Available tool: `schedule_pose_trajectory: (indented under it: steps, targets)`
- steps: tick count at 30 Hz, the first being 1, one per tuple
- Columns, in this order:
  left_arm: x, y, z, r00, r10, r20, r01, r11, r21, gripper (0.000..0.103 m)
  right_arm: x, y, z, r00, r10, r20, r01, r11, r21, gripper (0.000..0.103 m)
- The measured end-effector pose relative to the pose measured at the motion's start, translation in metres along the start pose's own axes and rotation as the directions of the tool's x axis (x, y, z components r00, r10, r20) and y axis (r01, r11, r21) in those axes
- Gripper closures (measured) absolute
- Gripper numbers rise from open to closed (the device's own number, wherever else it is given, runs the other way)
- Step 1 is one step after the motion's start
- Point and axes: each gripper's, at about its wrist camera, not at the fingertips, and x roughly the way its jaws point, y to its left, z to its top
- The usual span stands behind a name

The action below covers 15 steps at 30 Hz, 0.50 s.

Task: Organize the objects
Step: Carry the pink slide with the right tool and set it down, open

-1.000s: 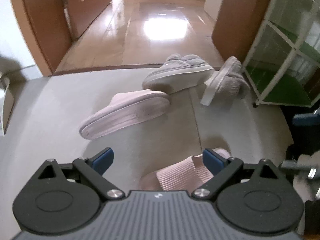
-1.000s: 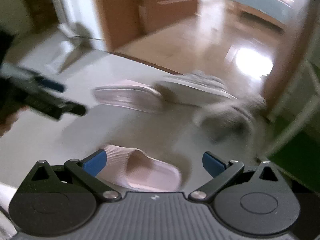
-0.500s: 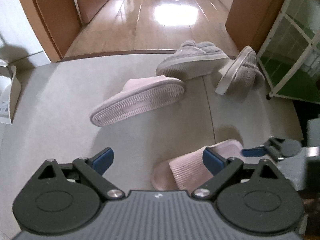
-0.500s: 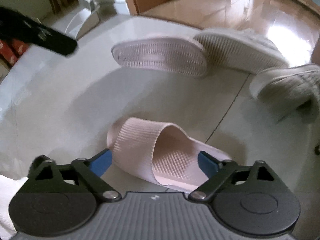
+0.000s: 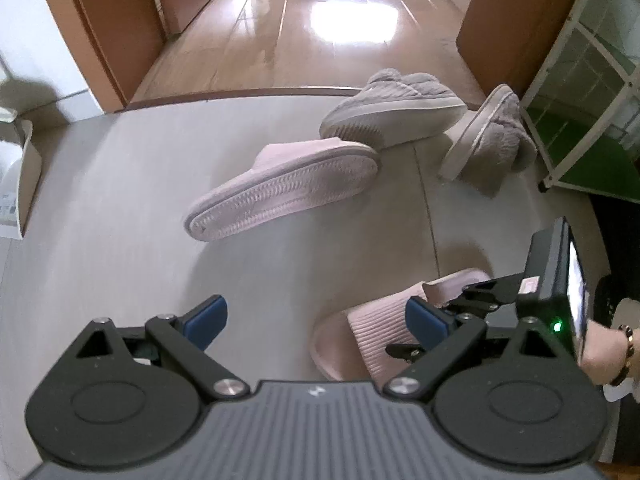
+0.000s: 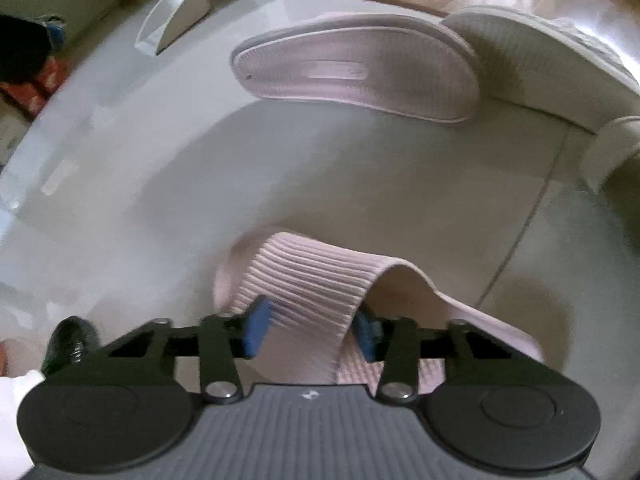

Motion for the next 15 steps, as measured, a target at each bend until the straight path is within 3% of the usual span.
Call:
schedule_pose_trajectory:
  steps: [8, 15]
  targets:
    - [0.0, 0.002, -0.001, 1.0, 0.013, -0.004, -0.013, 1.0, -0.01, 0.008, -0.017, 0.016, 0.0, 0.993, 0.082, -0.081, -0.097, 0.974, -0.207, 0.083]
    - [0.002, 0.002, -0.004, 1.0, 0.017, -0.014, -0.017, 1.0, 0.002, 0.008, -0.032, 0.034, -0.006, 0.971, 0.118, -0.207, -0.196, 0.89, -0.411, 0.094]
